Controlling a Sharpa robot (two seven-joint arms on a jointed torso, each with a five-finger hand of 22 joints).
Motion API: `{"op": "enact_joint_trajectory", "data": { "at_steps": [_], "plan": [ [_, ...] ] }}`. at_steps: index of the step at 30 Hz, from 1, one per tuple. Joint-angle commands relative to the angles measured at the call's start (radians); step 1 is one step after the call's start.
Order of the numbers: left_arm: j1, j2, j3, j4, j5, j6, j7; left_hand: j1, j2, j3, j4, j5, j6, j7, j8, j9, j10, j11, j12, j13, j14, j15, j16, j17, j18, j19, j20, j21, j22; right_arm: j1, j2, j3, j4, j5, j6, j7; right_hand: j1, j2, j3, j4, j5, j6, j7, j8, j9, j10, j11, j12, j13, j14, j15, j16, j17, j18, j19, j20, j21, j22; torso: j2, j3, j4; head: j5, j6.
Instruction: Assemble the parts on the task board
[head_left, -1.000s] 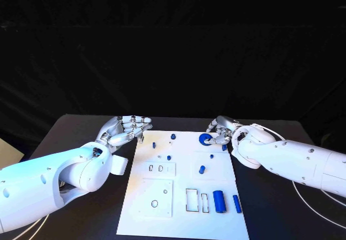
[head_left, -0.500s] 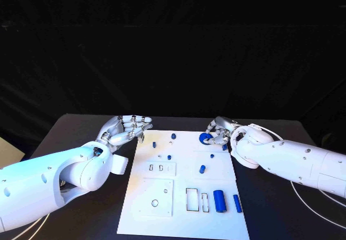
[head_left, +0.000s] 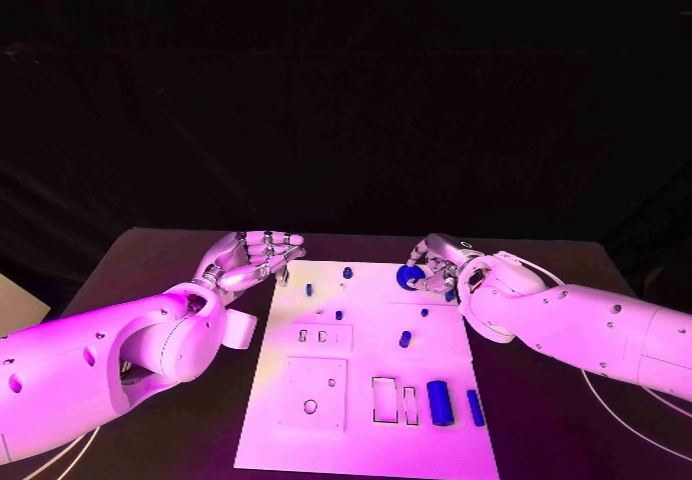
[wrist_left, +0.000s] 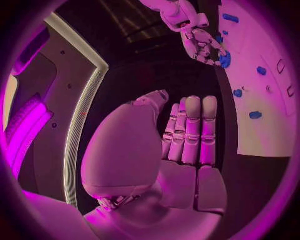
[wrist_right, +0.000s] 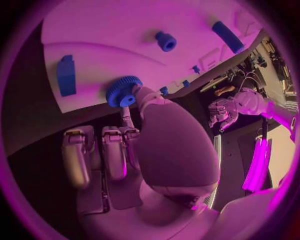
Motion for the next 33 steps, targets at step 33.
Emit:
{"op": "enact_joint_trajectory", "data": {
  "at_steps": [33],
  "plan": [
    [0.001,0.018,0.001,-0.003,0.004,0.018,0.005,-0.003,0.006,0.007,0.0,-0.004,-0.008,0.0,0.006,0.002,-0.009,0.001,-0.002,0.001,-0.005,0.0,0.004,-0.001,-0.009,0.005,0.0,0.008,0.002,-0.01,0.218,-0.025,-0.017,-0.17,-0.071,-0.008,-0.016,-0.022,0.056,-0.011,0.005,0.044,-0.025,0.013,0.002,0.104,-0.006,0.004,0.263,0.104,-0.011,0.003,0.263,-0.007,0.105,-0.009,0.004,0.263,0.002,-0.0008,0.003,0.008,-0.003]
  ]
}}
